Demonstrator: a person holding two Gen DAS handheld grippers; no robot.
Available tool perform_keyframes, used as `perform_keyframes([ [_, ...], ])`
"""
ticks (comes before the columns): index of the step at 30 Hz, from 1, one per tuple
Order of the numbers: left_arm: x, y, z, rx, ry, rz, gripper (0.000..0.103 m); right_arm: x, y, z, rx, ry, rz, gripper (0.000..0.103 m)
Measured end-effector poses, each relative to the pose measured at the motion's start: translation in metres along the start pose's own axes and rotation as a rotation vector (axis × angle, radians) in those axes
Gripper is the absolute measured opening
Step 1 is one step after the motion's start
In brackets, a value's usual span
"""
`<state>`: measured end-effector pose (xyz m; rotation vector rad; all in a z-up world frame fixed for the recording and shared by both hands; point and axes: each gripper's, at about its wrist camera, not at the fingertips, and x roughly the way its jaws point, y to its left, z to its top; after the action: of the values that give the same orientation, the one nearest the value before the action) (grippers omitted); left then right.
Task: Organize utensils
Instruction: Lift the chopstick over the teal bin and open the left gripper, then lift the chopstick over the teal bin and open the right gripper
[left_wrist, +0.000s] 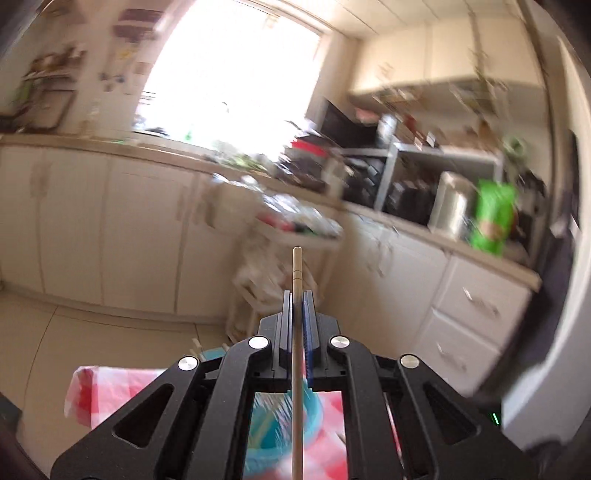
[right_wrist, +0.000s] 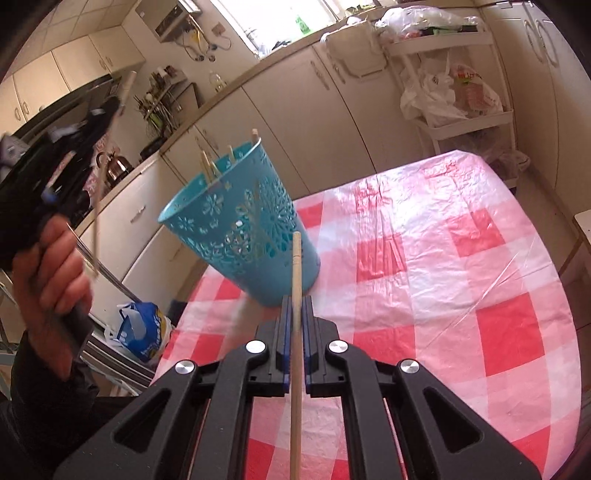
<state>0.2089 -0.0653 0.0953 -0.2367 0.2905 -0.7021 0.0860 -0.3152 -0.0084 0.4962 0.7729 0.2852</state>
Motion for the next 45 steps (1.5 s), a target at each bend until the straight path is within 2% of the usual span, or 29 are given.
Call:
perform_keyframes([
  [3, 0.020, 0.025, 0.017, -0.121, -0.079, 0.059, 0.005, -0.002, -0.004, 0.003, 0.014, -0.014, -0.001, 0.006],
  [6, 0.036, 0.044, 0.020, -0.184, -0.131, 0.132, 0.005, -0.004, -0.008, 0.007, 0.014, -0.030, -0.004, 0.006],
  [8, 0.051, 0.051, 0.015, -0.200, -0.114, 0.173, 0.005, -0.008, -0.006, 0.007, 0.007, -0.047, -0.009, 0.006],
  [13, 0.070, 0.051, -0.012, -0.126, -0.012, 0.239, 0.006, -0.016, -0.002, 0.009, -0.016, -0.092, -0.025, 0.006],
  [15, 0.064, 0.049, -0.025, -0.097, 0.027, 0.243, 0.009, -0.019, 0.001, 0.011, -0.020, -0.113, -0.026, 0.006],
  [17, 0.051, 0.045, -0.037, -0.078, 0.069, 0.242, 0.017, -0.022, 0.007, 0.015, -0.029, -0.141, -0.021, 0.006],
  [19, 0.027, 0.041, -0.049, -0.078, 0.107, 0.252, 0.042, -0.028, 0.017, 0.020, -0.044, -0.181, -0.002, 0.006],
  [22, -0.013, 0.039, -0.061, -0.089, 0.126, 0.287, 0.055, -0.036, 0.036, 0.031, -0.060, -0.240, 0.035, 0.006],
  [25, -0.052, 0.049, -0.072, -0.179, 0.111, 0.321, 0.068, -0.050, 0.059, 0.048, -0.076, -0.321, 0.071, 0.006],
  [28, -0.064, 0.059, -0.081, -0.225, 0.135, 0.341, 0.069, -0.059, 0.086, 0.074, -0.115, -0.408, 0.096, 0.006],
  [30, -0.064, 0.065, -0.086, -0.221, 0.164, 0.354, 0.069, -0.056, 0.101, 0.096, -0.138, -0.464, 0.100, 0.006],
  [35, -0.064, 0.067, -0.083, -0.204, 0.168, 0.378, 0.074, -0.020, 0.125, 0.142, -0.167, -0.549, 0.060, 0.006],
  [39, -0.052, 0.058, -0.080, -0.150, 0.198, 0.409, 0.078, 0.018, 0.125, 0.151, -0.172, -0.538, 0.006, 0.006],
  [42, -0.046, 0.047, -0.082, -0.064, 0.217, 0.455, 0.082, 0.041, 0.116, 0.139, -0.163, -0.478, -0.043, 0.006],
  [45, -0.047, 0.039, -0.089, -0.020, 0.230, 0.500, 0.085, 0.056, 0.111, 0.118, -0.209, -0.407, -0.076, 0.007],
])
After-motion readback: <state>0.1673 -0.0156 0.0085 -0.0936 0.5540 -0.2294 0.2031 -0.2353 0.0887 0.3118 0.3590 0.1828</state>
